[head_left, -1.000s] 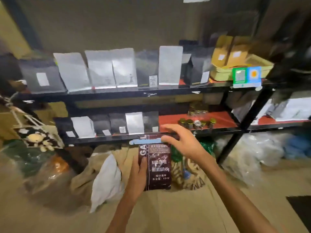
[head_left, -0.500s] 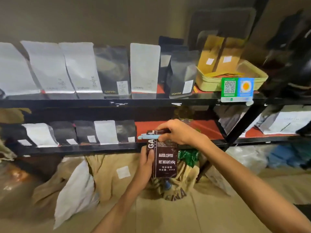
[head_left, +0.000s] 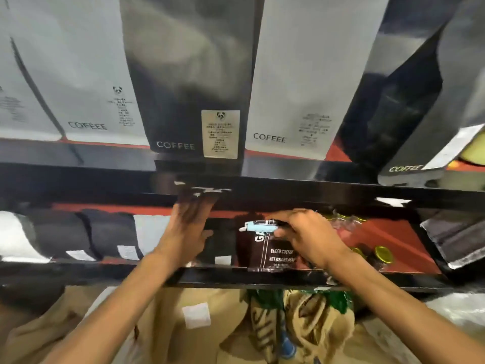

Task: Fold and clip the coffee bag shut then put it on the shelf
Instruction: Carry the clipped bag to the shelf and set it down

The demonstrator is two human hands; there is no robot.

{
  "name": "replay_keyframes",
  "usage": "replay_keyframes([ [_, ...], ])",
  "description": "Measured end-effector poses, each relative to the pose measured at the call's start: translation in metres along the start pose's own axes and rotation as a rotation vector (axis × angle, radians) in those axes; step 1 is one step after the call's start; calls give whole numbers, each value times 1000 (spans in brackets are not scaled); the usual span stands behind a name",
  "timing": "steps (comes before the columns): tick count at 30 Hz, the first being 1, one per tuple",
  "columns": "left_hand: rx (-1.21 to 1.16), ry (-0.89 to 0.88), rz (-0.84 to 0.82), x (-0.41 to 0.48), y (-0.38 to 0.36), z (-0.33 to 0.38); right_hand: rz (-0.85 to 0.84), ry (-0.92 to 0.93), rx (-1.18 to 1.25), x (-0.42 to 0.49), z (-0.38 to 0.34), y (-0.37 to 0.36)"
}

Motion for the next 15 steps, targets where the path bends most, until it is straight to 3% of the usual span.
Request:
replay_keyframes([
  [2,-51,35,-230,15,-14,-11,-10,-16,20,15,7,-17],
  [4,-125,-39,-353,25,-23,-10,2,-23,23,25,11,-31],
  [15,45,33,-388,38,-37,-14,119,52,12,38,25,-68],
])
Point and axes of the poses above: each hand's wrist, its own x-axis towards the middle knuckle, its own y-axis out of the back of the hand, z = x × y, the point moved 7 cm from there along x, towards the middle knuckle, and after that the axes turned 6 degrees about -x, right-handed, at the moved point
